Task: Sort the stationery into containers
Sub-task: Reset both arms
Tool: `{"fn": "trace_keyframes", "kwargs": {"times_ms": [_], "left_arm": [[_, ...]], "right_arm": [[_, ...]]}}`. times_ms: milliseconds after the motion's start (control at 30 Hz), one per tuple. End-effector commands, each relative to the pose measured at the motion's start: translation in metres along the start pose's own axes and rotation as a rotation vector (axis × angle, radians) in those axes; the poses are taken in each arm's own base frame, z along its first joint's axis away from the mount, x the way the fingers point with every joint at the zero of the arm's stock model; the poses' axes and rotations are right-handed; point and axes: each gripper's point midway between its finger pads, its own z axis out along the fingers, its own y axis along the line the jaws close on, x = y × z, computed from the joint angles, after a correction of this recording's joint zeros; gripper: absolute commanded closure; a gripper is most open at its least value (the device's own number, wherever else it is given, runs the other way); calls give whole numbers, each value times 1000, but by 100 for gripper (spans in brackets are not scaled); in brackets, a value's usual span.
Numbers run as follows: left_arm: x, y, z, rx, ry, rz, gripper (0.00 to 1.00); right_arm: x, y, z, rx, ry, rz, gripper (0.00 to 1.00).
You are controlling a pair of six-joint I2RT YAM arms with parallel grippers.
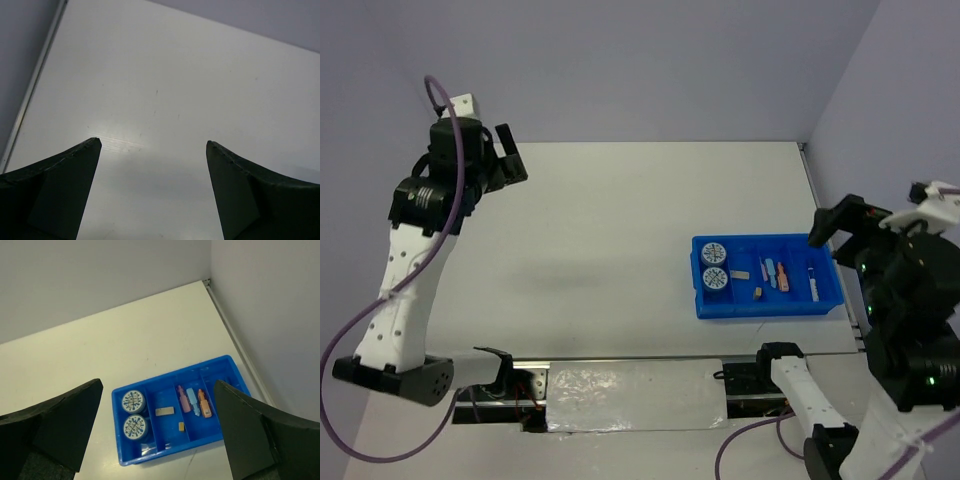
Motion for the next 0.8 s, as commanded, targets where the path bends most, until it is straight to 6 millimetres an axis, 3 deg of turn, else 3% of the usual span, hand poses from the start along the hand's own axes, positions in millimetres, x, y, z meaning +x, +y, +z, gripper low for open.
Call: {"fn": "trace_keyframes", "kwargs": {"times_ms": [0, 33, 100, 133, 167, 200, 233, 300, 333, 367, 433, 567, 767], "left_arm": [[-31, 18, -44, -28, -181, 49, 1], [-35, 27, -60, -31, -226, 30, 1], [-16, 45, -55, -111, -216, 3, 1], [-9, 52, -62, -107, -227, -11, 1], [14, 55, -52, -118, -178, -1, 1], [23, 57, -53, -114, -168, -20, 1], [29, 64, -67, -99, -197, -60, 1], [53, 66, -65, -77, -186, -117, 1], [56, 69, -82, -27, -234, -151, 1], [69, 72, -79, -21, -229, -163, 1], [67, 80, -99, 21, -312, -214, 1], [83, 95, -101, -32, -294, -203, 1], [98, 101, -94, -84, -215, -171, 1]], "right_arm": [[24, -18, -27, 68, 79, 23, 0], [17, -27, -40, 104, 36, 25, 0], [17, -37, -68, 107, -7, 42, 0], [14, -40, -79, 104, -38, 42, 0], [16, -43, -94, 81, -75, 42, 0], [21, -43, -96, 64, -73, 34, 0], [25, -43, -101, 47, -78, 35, 0], [39, -43, -107, 23, -55, 29, 0], [48, -43, -104, 24, -25, 25, 0], [54, -44, -105, 23, -9, 19, 0], [62, -44, -100, 22, 15, 12, 0], [66, -42, -95, 7, 18, 11, 0], [74, -40, -90, -12, 34, 3, 0]]}}
